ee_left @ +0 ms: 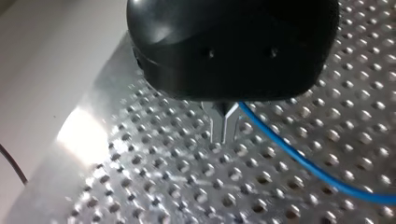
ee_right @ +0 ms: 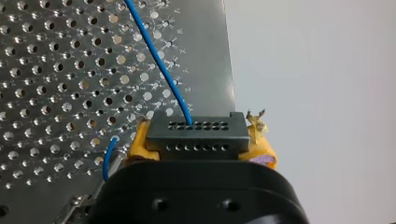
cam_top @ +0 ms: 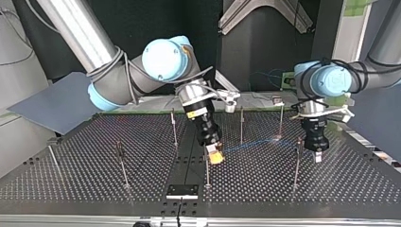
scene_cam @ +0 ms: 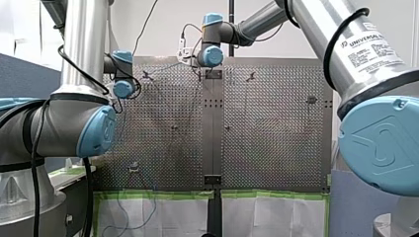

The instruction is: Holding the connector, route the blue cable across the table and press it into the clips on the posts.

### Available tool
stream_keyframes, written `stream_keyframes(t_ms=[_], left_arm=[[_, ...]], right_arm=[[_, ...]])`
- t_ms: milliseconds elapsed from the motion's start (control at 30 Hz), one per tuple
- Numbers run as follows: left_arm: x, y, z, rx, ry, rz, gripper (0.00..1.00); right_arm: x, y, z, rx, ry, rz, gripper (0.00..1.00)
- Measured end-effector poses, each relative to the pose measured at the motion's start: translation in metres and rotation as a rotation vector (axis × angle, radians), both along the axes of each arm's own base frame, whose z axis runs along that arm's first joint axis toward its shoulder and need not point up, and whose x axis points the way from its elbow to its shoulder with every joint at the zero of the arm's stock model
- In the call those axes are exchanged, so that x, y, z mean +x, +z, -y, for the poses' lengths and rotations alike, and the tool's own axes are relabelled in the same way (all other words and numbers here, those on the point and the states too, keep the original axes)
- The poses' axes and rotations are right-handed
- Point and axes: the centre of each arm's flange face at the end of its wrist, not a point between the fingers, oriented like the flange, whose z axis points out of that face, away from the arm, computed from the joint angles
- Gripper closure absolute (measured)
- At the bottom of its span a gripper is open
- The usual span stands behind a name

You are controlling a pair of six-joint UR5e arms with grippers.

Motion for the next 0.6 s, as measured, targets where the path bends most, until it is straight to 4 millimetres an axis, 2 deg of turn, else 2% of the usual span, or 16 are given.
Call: stream_keyframes(t_ms=[333, 367, 400, 433, 467, 500, 533, 567, 600], left_arm=[[-0.001, -0.006, -0.009, -0.065, 0.025, -0.018, 1.00], [-0.001, -0.006, -0.009, -0.068, 0.025, -0.019, 0.64], [-0.001, -0.006, -0.009, -0.072, 0.025, -0.020, 0.50], [-0.002, -0.006, -0.009, -0.075, 0.026, -0.022, 0.50], [-0.003, -0.006, -0.008, -0.078, 0.028, -0.023, 0.26], [-0.005, -0.005, -0.007, -0.083, 0.031, -0.026, 0.11], [-0.007, -0.004, -0.007, -0.086, 0.035, -0.028, 0.11], [-0.010, -0.004, -0.006, -0.090, 0.039, -0.032, 0.00], [-0.014, -0.004, -0.006, -0.096, 0.047, -0.039, 0.00]], right_arm=[[0.001, 0.004, -0.004, -0.001, 0.000, -0.026, 1.00], [0.001, 0.003, -0.005, 0.001, -0.001, -0.029, 1.00], [0.001, 0.003, -0.006, 0.005, -0.003, -0.033, 1.00], [0.001, 0.002, -0.007, 0.007, -0.004, -0.035, 1.00], [0.002, 0.001, -0.007, 0.010, -0.006, -0.038, 1.00], [0.002, -0.001, -0.008, 0.014, -0.008, -0.042, 1.00], [0.003, -0.002, -0.009, 0.017, -0.009, -0.045, 1.00], [0.003, -0.004, -0.010, 0.019, -0.009, -0.048, 1.00], [0.004, -0.006, -0.010, 0.022, -0.009, -0.051, 1.00]])
